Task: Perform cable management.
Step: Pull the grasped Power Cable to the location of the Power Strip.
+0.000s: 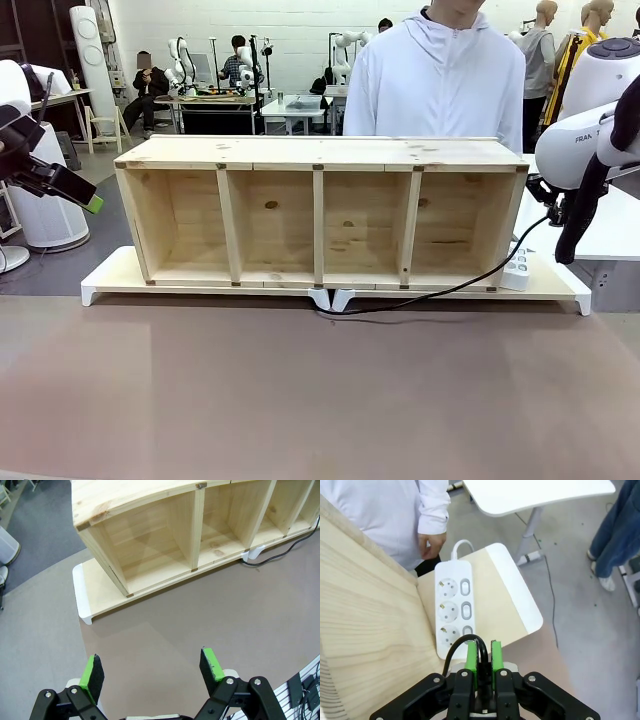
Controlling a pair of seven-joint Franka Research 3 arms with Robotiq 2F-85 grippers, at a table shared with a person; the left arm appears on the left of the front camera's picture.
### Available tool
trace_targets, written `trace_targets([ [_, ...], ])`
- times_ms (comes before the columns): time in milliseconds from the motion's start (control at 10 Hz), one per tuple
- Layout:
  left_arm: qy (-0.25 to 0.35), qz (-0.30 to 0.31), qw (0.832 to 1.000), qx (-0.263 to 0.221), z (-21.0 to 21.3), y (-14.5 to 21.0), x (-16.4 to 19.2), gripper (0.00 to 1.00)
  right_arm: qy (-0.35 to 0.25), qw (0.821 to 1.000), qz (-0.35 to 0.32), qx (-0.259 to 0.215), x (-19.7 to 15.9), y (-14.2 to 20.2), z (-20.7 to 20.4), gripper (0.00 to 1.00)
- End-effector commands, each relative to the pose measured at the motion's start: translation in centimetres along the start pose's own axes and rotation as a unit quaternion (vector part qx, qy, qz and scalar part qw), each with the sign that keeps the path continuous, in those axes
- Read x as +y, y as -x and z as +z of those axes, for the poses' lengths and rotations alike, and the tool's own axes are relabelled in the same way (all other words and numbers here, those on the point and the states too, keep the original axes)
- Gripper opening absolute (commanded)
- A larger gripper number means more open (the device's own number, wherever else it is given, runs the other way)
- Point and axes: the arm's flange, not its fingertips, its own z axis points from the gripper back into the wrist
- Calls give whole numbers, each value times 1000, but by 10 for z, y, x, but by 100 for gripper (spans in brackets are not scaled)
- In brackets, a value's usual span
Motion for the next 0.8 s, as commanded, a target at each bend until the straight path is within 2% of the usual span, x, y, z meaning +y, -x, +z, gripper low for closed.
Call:
trace_targets([
  [0,-3,0,1000,-5,-2,-2,1,100,-9,999,-25,-21,-2,5,0,14],
  [600,-3,0,1000,-5,-2,-2,1,100,-12,999,-40,-25,-22,14,8,14],
  [700,-3,0,1000,-5,-2,-2,1,100,-4,1000,-24,-13,-19,8,6,14],
])
